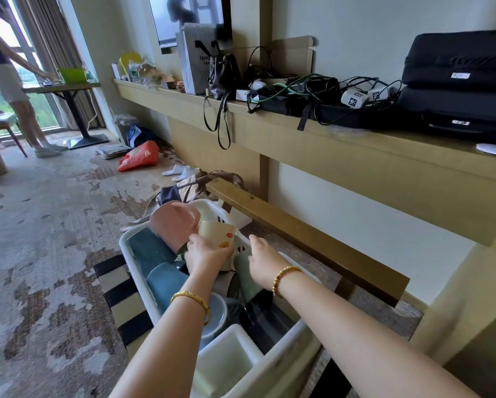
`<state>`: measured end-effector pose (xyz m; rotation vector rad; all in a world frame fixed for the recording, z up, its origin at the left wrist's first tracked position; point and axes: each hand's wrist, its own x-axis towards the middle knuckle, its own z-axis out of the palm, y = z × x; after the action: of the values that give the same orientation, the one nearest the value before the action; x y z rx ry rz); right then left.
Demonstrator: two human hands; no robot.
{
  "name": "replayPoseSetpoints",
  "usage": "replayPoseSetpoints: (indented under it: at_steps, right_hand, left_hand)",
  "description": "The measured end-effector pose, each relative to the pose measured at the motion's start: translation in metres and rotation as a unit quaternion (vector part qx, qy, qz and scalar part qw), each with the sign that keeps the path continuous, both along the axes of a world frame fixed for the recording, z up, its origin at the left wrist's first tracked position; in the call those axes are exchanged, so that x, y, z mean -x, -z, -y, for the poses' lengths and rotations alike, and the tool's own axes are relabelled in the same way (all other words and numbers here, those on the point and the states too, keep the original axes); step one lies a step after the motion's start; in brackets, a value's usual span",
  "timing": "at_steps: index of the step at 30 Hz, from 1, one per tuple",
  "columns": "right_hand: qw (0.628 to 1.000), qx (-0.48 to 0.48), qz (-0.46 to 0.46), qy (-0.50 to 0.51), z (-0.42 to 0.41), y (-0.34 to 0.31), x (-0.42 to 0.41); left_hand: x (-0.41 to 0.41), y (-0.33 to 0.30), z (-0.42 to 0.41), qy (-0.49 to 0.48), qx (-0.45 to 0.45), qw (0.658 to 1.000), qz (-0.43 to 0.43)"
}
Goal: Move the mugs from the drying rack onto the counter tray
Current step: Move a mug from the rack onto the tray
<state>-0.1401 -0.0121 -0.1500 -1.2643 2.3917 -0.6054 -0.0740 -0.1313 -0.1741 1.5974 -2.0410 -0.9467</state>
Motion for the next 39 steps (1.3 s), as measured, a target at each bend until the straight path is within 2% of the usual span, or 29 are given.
replayPoseSetpoints:
  at_steps: [11, 16, 24, 29, 33, 36, 39]
  right_hand:
    - [0.999, 0.040, 0.017, 0.007, -0.012, -0.009, -0.005]
    - [0.998, 0.046, 0.028, 0.015, -0.021, -0.017, -0.003]
    - [0.997, 0.065, 0.040, 0.005, -0.035, -0.031, -0.017]
    - [0.995, 0.097, 0.024, -0.015, -0.052, -0.047, -0.026]
    - [0.988, 0.142, -0.057, 0.002, -0.077, -0.070, -0.026]
    - [0.964, 0.157, -0.214, 0.029, -0.105, -0.086, -0.019]
    - [0.906, 0.161, -0.391, 0.000, -0.142, -0.112, -0.013]
  left_hand:
    - [-0.010, -0.004, -0.013, 0.016, 0.016, 0.999, -0.030]
    - [-0.016, -0.013, -0.020, 0.018, -0.016, 0.997, -0.075]
    - [-0.037, -0.035, -0.021, -0.013, -0.125, 0.971, -0.206]
    - [-0.039, -0.067, -0.037, -0.031, -0.254, 0.921, -0.296]
    - [-0.035, -0.097, -0.066, 0.004, -0.300, 0.895, -0.330]
    - [-0.033, -0.118, -0.095, 0.058, -0.317, 0.881, -0.347]
    - [-0.031, -0.141, -0.124, 0.122, -0.331, 0.864, -0.360]
